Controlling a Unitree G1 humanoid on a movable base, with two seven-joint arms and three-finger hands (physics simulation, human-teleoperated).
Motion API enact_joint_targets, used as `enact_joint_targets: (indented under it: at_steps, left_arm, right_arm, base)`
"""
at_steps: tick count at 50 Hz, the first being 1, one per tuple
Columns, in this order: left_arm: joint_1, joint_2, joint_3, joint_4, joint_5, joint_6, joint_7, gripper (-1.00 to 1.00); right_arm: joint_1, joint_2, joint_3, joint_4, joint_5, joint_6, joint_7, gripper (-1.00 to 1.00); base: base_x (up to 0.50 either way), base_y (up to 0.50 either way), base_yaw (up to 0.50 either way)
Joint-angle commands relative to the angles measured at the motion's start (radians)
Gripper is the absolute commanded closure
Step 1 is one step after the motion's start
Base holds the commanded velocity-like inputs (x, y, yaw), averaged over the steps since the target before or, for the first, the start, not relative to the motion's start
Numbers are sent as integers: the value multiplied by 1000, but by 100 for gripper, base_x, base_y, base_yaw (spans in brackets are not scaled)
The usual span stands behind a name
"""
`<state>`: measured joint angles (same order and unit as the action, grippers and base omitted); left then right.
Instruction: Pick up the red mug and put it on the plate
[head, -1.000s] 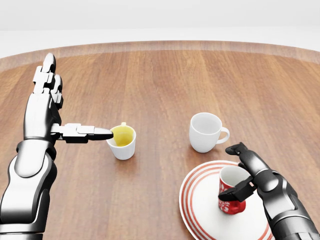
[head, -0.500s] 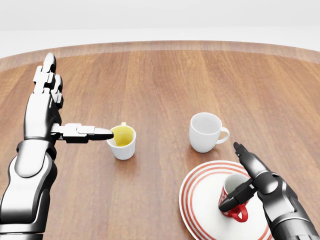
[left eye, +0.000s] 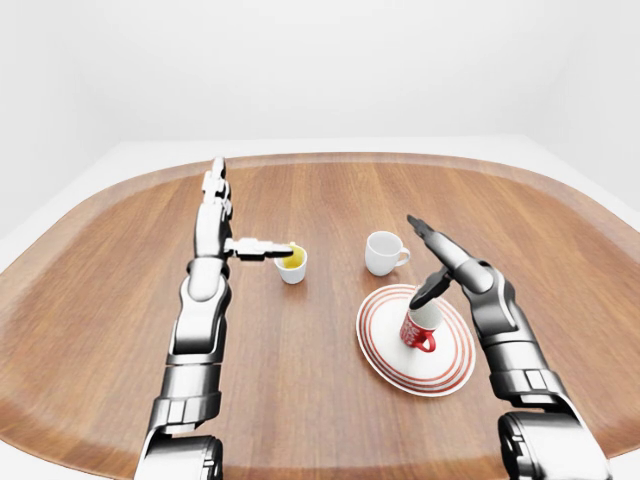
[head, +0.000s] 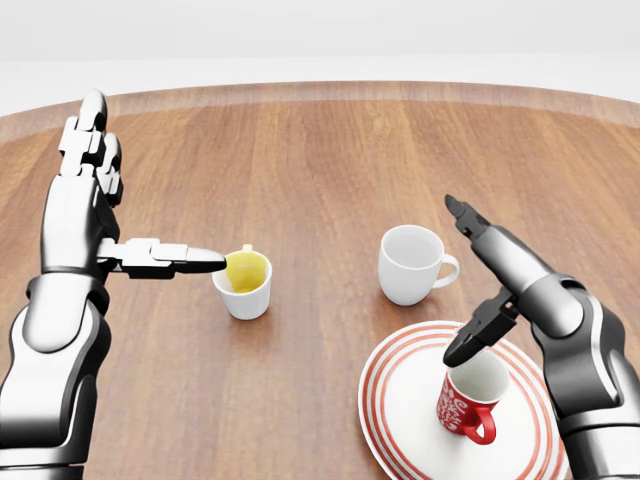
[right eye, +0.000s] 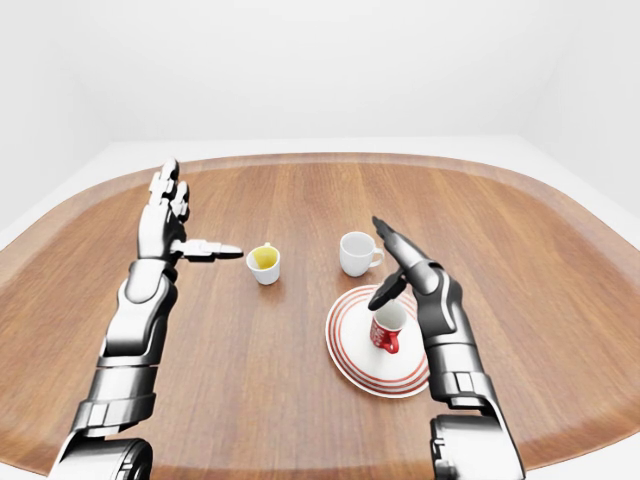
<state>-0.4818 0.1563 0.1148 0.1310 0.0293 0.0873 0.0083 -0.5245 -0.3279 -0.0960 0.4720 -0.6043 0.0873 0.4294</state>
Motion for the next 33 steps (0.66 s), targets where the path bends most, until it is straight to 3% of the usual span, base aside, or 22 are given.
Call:
enact_joint_targets:
  at_steps: [1, 16, 33]
  left_arm:
    - [-3, 2, 2, -48, 0, 0, -5, -100]
    - [-22, 10, 7, -179, -6, 0, -9, -100]
    - [-30, 6, -2, -242, 10, 0, -16, -100]
  right_arm:
    - [-23, -32, -40, -269, -58, 0, 152, -100]
    - [-127, -75, -55, -429, -42, 0, 225, -100]
    - [-260, -106, -23, -598, -164, 0, 269, -100]
  base:
    - [0, 0, 0]
    - [0, 0, 0]
    - [0, 0, 0]
